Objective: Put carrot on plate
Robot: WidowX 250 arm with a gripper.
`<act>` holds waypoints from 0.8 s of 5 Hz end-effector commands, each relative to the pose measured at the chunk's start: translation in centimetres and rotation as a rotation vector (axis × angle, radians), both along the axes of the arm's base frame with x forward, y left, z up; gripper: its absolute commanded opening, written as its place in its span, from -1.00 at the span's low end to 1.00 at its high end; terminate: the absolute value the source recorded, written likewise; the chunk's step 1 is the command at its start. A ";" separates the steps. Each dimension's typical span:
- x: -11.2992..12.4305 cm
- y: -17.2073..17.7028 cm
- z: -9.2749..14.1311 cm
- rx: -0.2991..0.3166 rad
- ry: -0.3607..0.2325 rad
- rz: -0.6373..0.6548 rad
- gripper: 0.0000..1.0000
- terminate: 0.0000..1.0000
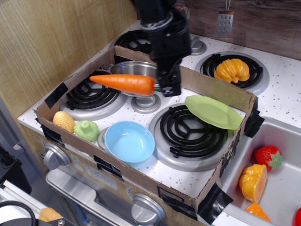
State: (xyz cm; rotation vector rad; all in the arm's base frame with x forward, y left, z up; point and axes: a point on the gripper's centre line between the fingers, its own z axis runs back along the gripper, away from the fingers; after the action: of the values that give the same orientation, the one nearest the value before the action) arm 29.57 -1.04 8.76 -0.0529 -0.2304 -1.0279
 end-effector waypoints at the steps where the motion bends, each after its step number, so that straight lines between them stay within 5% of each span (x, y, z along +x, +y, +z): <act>1: 1.9 -3.0 0.7 -0.051 -0.168 0.056 -1.00 -1.00; 4: 5.6 -6.2 -3.4 -0.124 -0.175 0.083 -1.00 -1.00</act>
State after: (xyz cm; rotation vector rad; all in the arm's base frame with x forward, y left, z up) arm 34.79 -7.15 3.58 -0.0844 -0.4087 -0.9286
